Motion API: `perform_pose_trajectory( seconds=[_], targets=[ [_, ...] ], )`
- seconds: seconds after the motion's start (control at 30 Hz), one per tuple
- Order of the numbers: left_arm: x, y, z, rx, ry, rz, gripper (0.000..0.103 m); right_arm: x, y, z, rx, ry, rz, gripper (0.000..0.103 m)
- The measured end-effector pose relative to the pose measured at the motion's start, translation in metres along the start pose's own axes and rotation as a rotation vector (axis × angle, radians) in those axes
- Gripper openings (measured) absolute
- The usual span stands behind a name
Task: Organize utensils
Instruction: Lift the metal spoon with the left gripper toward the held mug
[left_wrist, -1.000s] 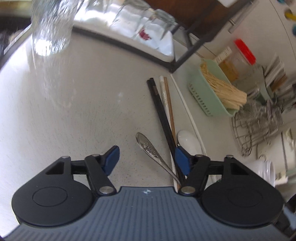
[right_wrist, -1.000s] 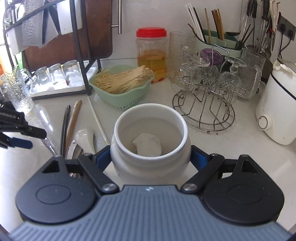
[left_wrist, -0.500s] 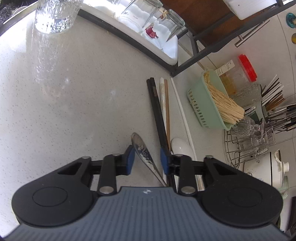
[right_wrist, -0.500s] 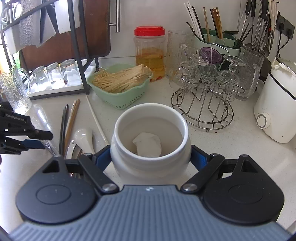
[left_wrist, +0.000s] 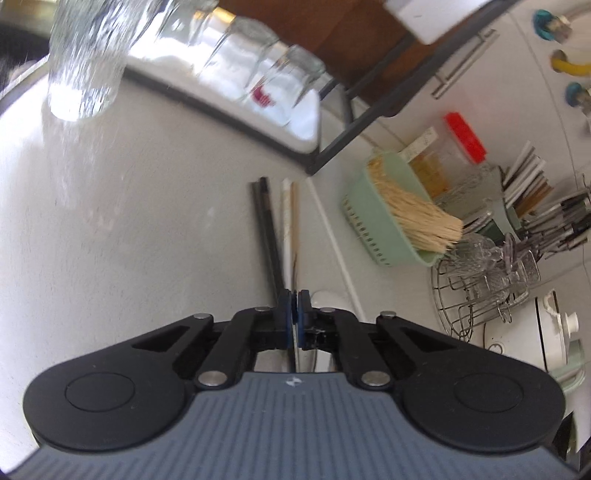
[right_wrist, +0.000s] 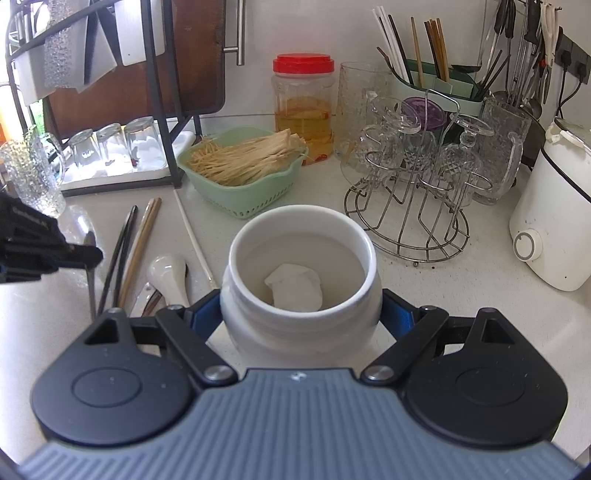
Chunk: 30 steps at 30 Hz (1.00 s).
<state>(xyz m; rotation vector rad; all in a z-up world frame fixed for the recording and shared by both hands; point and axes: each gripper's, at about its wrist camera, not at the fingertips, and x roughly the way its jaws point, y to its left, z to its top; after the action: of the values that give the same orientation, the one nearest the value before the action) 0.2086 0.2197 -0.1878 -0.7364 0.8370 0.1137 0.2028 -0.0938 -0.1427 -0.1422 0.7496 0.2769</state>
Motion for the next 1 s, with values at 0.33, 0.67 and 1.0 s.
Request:
perform_pose_trajectory(
  seconds=[0.33, 0.67, 1.0],
  targets=[
    [-0.036, -0.031, -0.005, 0.106, -0.075, -0.011, 0.003, -0.001, -0.001, -0.003, -0.016, -0.024, 0.016, 0.090],
    [-0.061, -0.059, -0.009, 0.184, -0.163, -0.028, 0.003, -0.001, -0.003, -0.003, -0.040, -0.032, 0.042, 0.090],
    [-0.066, -0.086, -0.004, 0.250, -0.185, -0.077, 0.003, -0.002, -0.003, -0.006, -0.052, -0.043, 0.057, 0.090]
  ],
)
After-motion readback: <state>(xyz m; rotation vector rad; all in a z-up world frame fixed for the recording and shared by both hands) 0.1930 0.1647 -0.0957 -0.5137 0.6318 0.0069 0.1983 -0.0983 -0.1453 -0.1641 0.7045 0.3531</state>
